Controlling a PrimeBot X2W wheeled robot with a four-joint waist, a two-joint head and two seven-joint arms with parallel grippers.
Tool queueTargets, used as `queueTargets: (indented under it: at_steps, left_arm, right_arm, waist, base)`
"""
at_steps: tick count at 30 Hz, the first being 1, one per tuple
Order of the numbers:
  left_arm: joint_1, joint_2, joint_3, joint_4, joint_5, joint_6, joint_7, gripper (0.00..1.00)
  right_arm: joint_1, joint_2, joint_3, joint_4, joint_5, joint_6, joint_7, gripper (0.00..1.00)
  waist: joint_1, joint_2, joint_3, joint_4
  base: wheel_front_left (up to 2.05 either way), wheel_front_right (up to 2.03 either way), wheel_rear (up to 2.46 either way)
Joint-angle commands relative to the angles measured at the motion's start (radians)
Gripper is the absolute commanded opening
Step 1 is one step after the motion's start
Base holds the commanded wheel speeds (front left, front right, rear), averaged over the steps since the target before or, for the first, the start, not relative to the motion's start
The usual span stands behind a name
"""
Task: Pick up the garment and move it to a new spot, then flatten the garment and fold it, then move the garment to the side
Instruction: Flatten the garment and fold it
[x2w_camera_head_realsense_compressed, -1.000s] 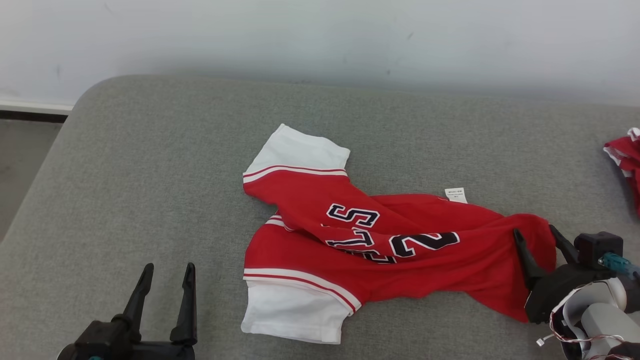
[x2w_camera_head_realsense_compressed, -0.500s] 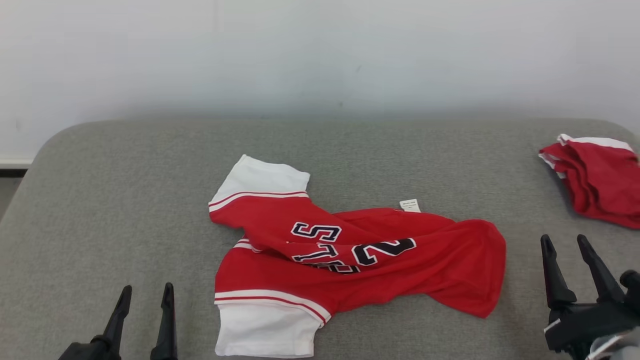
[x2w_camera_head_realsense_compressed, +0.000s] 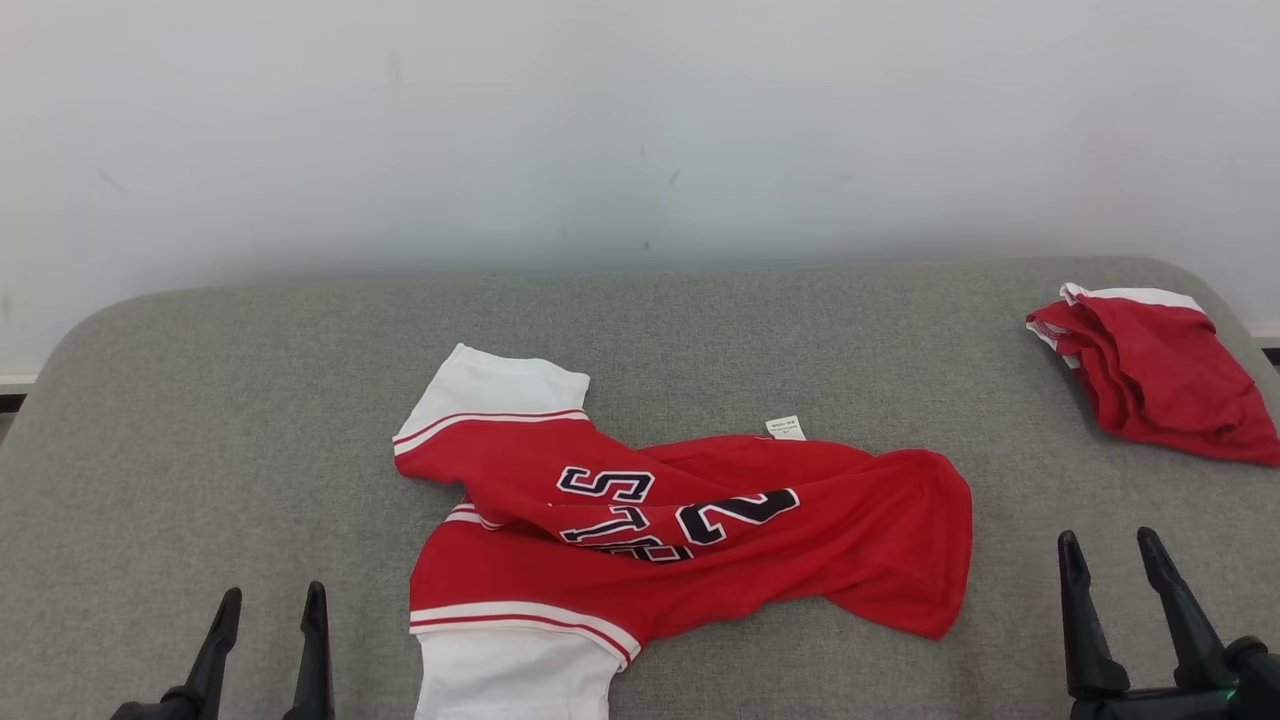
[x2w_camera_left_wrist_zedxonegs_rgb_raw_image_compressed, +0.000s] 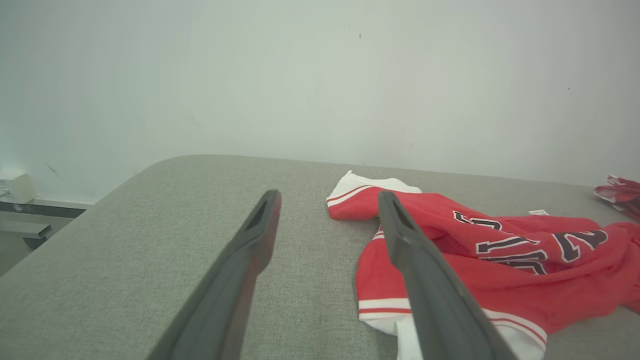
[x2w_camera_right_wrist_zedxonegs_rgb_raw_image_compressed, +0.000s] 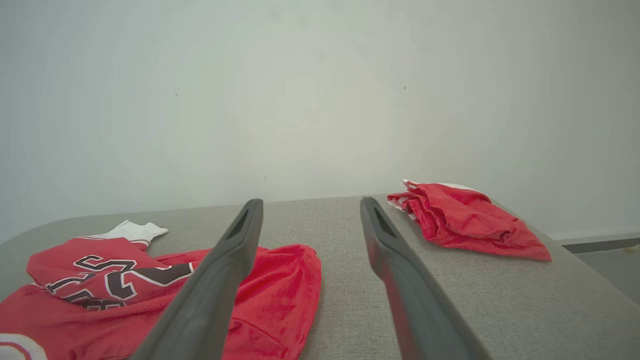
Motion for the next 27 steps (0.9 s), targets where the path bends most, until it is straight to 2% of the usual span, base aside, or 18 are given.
queueTargets:
  at_steps: [1, 5, 19, 23, 27]
  left_arm:
    - [0.011, 0.0, 0.004, -0.003, 0.009, 0.001, 0.0, 1.0]
    - [0.015, 0.001, -0.007, 0.004, 0.017, 0.001, 0.0, 1.0]
    - [0.032, 0.02, -0.012, 0.042, 0.009, 0.001, 0.0, 1.0]
    - [0.018, 0.034, -0.063, 0.091, -0.003, 0.001, 0.0, 1.0]
    - [-0.004, 0.045, -0.141, 0.164, -0.018, 0.001, 0.0, 1.0]
  right_arm:
    - [0.017, 0.014, 0.006, -0.014, -0.016, -0.002, 0.0, 1.0]
    - [0.025, 0.037, 0.025, -0.017, -0.037, -0.002, 0.0, 1.0]
    - [0.017, 0.044, 0.056, 0.04, -0.048, -0.002, 0.0, 1.0]
    - [-0.007, 0.047, 0.041, 0.115, -0.028, -0.002, 0.0, 1.0]
    - [-0.053, 0.023, 0.061, 0.232, -0.02, -0.002, 0.0, 1.0]
  waist:
    - [0.0001, 0.0, -0.004, 0.0]
    - [0.0001, 0.0, -0.006, 0.009]
    - [0.0001, 0.0, -0.004, 0.02]
    - [0.0001, 0.0, 0.01, 0.015]
    - [0.0001, 0.0, 0.031, 0.009]
  base:
    - [0.0, 0.0, 0.0]
    - [0.0, 0.0, 0.0]
    - [0.0, 0.0, 0.0]
    - [0.0, 0.0, 0.0]
    - [0.0, 0.0, 0.0]
